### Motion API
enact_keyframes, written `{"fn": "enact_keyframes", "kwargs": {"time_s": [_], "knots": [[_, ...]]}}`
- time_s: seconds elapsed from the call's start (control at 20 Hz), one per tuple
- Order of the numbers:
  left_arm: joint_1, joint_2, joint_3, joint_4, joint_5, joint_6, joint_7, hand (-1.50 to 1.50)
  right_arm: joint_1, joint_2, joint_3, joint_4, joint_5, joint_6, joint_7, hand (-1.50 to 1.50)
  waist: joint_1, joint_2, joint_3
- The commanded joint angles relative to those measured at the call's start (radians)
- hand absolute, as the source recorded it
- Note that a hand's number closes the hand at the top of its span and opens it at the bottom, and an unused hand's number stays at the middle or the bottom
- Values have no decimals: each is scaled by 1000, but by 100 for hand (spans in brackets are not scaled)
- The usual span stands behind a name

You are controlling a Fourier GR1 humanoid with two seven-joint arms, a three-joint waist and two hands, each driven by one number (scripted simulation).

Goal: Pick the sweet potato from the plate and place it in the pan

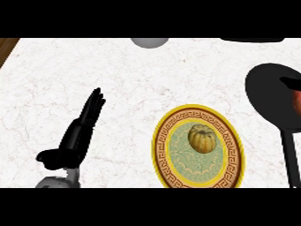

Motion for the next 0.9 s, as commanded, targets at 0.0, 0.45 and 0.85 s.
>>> {"fn": "enact_keyframes", "kwargs": {"time_s": [0.0,0.45,0.85], "knots": [[11,32,43,12,35,-36,-23,0,22,26,-97,-32,-132,-34,-184,-150,-10,-4,-1],[97,18,22,-22,2,-16,-46,0,180,57,-181,-182,-383,303,-335,-150,-55,-26,-6],[-37,-12,43,-21,-26,37,61,0,432,205,-76,-553,-462,496,-288,-150,-64,-26,-8]]}}
